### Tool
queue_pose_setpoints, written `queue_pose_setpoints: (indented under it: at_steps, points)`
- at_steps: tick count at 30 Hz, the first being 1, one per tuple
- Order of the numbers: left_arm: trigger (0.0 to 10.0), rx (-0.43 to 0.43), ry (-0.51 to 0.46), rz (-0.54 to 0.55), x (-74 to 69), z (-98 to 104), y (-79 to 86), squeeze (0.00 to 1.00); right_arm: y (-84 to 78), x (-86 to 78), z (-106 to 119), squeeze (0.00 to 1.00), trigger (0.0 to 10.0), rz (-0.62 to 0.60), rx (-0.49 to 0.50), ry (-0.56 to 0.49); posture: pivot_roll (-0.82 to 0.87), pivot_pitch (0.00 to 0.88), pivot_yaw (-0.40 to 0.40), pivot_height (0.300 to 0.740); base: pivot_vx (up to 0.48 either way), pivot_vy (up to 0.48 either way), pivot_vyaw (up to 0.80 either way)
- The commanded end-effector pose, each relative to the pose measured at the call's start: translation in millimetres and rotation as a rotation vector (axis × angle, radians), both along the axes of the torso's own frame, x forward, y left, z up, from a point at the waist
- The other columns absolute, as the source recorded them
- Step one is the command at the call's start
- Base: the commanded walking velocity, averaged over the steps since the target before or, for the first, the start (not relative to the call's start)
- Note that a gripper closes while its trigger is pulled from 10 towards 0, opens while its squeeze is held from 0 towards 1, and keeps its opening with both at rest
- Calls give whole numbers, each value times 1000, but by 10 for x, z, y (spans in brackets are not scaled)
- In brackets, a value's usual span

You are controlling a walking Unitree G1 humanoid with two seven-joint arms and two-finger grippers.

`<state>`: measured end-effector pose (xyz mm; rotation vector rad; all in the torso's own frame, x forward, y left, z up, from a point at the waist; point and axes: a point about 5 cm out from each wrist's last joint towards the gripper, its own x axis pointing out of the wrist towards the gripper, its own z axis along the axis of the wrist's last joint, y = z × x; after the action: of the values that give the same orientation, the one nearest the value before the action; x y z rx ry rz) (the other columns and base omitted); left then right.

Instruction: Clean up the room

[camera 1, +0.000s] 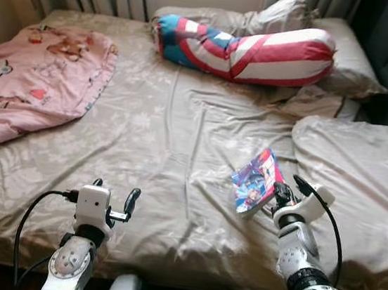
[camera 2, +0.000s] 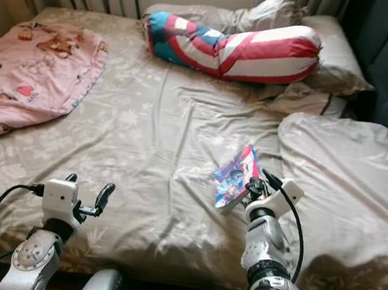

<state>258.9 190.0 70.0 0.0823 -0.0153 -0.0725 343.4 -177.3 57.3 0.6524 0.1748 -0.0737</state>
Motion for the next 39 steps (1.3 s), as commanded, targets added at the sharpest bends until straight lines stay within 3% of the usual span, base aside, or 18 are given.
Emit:
queue_pose_setpoints:
  at_steps: [1,3,6,10,14,30,31,32,33,39]
  points:
    - [10000,17,24,-10,-45,-12,15,0,-31,70,109,0,10000,-3,35,-44,102,153,12,649,0,0,0]
    - [10000,26,42,-24,-96,-39,11,0,-121,64,105,0,10000,-58,116,-43,112,161,22,649,0,0,0]
    - [10000,30,52,-34,-155,-42,10,0,-234,9,30,0,10000,-105,129,1,115,169,27,649,0,0,0]
    - [10000,34,65,-39,-221,-50,16,0,-366,-150,-179,0,10000,-156,46,137,134,187,34,649,0,0,0]
    - [10000,38,83,-37,-301,-42,44,0,-484,-252,-268,0,10000,-184,-19,183,130,209,41,649,0,0,0]
    - [10000,39,129,-49,-387,-63,32,0,-628,-362,-340,0,10000,-248,-56,219,120,243,52,649,0,0,0]
    - [10000,40,129,-48,-383,-60,32,0,-633,-357,-331,243,10000,-246,-65,215,119,243,52,649,0,0,0]
    - [10000,39,129,-48,-381,-57,31,0,-641,-355,-325,608,10000,-248,-70,212,119,243,52,649,0,0,0]
    - [10000,38,127,-48,-377,-49,24,0,-675,-360,-316,776,10000,-264,-71,211,119,243,52,649,0,0,0]
    - [10000,31,126,-49,-370,-43,-3,0,-800,-380,-281,788,10000,-314,-84,202,116,245,47,649,0,0,0]
